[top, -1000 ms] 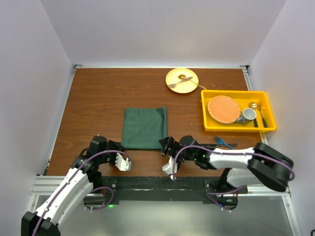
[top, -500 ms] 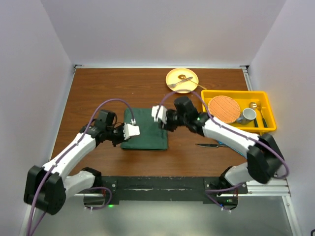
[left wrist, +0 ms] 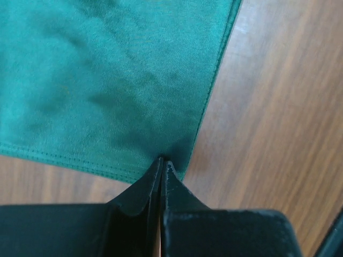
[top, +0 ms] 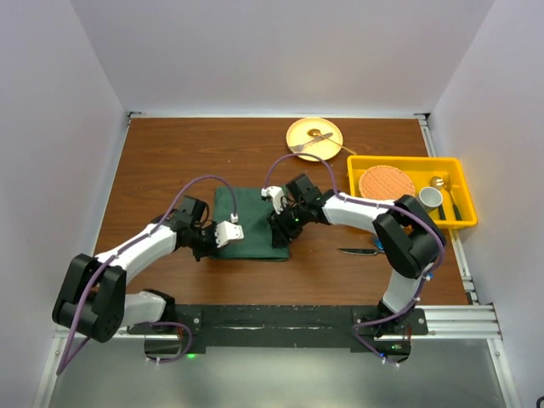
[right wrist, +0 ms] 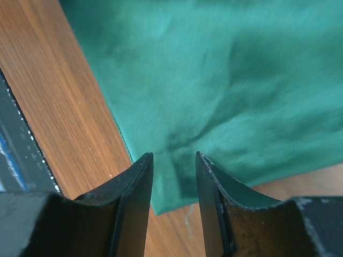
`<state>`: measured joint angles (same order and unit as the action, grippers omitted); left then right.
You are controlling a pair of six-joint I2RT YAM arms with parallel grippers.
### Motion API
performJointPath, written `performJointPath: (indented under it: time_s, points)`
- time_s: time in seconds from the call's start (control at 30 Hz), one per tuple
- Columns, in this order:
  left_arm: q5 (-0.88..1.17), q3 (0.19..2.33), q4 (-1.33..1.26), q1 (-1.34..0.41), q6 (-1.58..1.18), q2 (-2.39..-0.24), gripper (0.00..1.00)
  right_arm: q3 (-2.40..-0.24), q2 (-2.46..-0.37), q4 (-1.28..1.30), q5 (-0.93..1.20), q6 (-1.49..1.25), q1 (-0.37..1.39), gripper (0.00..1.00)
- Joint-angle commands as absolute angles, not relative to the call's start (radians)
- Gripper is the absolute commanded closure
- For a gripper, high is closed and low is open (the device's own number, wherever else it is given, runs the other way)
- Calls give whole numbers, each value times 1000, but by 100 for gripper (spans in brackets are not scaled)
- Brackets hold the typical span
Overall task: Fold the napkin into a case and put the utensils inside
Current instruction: Smooth out the lower triangle-folded napkin at the center of the board, then pick up the lower triangle-folded napkin from the center of the board.
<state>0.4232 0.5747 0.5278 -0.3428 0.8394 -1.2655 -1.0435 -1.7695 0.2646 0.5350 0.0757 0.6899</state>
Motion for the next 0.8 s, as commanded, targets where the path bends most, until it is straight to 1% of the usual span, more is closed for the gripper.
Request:
performJointPath:
  time_s: [0.0,0.07,0.2,0.37,0.43,0.57,0.7,0.77]
  points:
    - [341,532,514,-353,893,-1279,98,-1014,-1807,235,587,-57,692,59]
    - [319,511,502,-354,905,-1267,97,-1003,-1815,224,594,-69,692,59]
    - [301,541,526,-356,888,-1201,90,-1028,-1775,248,639,-78,689,55]
    - [368,713,662,-354,819,-1060,79,-1112,-1626,350,693,-69,657,52]
    - [380,782,669,-353,773,-1048,77,-1143,-1602,386,681,-77,611,52]
    - [439,870,666,-350,694,-1121,73,-1178,-1603,379,620,-94,517,51]
    - [535,919,617,-348,658,-1245,74,-1250,-1670,383,598,-121,447,51]
    - [558,916,583,-350,658,-1302,74,-1304,-1704,387,606,-152,411,48]
